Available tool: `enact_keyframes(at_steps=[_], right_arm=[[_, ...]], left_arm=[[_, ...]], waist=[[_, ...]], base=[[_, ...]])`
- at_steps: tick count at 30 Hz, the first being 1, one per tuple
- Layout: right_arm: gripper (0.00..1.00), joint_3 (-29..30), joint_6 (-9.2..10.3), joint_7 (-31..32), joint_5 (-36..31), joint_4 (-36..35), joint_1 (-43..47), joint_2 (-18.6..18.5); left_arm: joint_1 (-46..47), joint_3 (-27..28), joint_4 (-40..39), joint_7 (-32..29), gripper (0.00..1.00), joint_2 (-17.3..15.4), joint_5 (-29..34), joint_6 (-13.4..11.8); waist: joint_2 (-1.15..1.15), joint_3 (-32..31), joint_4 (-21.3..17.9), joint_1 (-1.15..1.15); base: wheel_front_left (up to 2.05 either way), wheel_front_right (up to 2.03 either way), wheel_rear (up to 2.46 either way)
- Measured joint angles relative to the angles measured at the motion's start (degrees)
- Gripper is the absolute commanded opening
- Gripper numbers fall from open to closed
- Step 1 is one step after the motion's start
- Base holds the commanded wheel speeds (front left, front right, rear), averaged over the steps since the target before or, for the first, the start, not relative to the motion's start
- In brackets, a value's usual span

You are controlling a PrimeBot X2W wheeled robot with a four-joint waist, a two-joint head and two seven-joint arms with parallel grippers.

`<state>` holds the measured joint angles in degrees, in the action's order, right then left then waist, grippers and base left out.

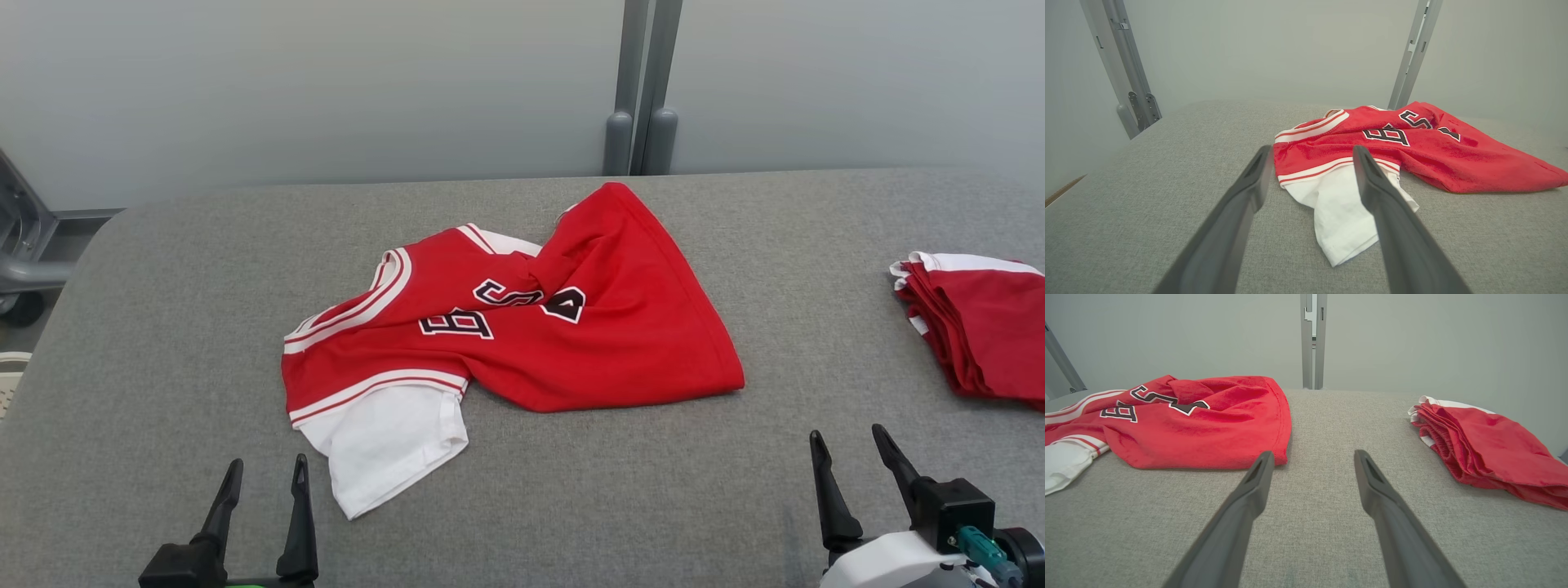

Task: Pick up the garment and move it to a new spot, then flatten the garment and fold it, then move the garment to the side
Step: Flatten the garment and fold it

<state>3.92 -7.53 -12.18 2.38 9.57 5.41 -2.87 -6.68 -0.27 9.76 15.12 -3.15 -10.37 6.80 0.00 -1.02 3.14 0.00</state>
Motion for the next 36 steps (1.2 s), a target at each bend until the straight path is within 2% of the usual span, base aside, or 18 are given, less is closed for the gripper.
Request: enact_keyframes(at_steps=[6, 14, 19, 23, 34, 35, 36], right_arm=[[1.00, 0.02, 0.00, 0.01, 0.03, 0.19, -0.16, 0.01], [1.00, -2.38, 0.01, 2.54, -0.65, 0.81, -2.03, -0.35], [1.00, -8.64, 0.00, 8.08, -1.31, 3.80, -7.26, -5.30], [1.00, -11.99, 0.00, 9.58, -1.16, 6.93, -12.04, -8.72], [1.00, -17.53, 0.00, 8.87, -0.19, 17.06, -21.36, -12.29], [1.00, -17.90, 0.00, 8.72, -0.02, 17.91, -22.14, -12.41], [1.00, -18.13, 0.00, 8.50, -0.02, 18.61, -22.77, -12.51]], left_arm=[[0.05, -0.07, 0.44, 0.01, 1.00, 0.04, 0.36, 0.01], [0.76, -2.10, 6.13, -1.51, 1.00, -0.03, -0.41, 0.26], [2.98, -3.93, 9.88, -7.28, 1.00, -0.10, -2.59, 0.34], [5.34, -4.20, 12.87, -12.49, 1.00, -0.22, -3.69, 0.18], [12.00, -4.87, 18.44, -18.35, 1.00, -0.52, -3.75, -1.96], [12.43, -5.04, 18.71, -18.59, 0.95, -0.51, -3.76, -1.98], [12.83, -5.22, 18.84, -18.59, 0.73, -0.49, -3.76, -2.02]], waist=[[0.00, 0.06, -0.07, 0.00], [0.00, 0.46, -0.11, 0.00], [0.00, 1.18, -0.79, 0.00], [0.00, 2.11, -0.98, 0.00], [0.00, 6.21, -0.89, 0.00], [0.00, 6.66, -0.88, 0.00], [0.00, 7.09, -0.86, 0.00]], base=[[0.00, 0.00, 0.00], [0.00, 0.00, 0.00], [0.00, 0.00, 0.00], [0.00, 0.00, 0.00], [0.00, 0.00, 0.00], [0.00, 0.00, 0.00], [0.00, 0.00, 0.00]])
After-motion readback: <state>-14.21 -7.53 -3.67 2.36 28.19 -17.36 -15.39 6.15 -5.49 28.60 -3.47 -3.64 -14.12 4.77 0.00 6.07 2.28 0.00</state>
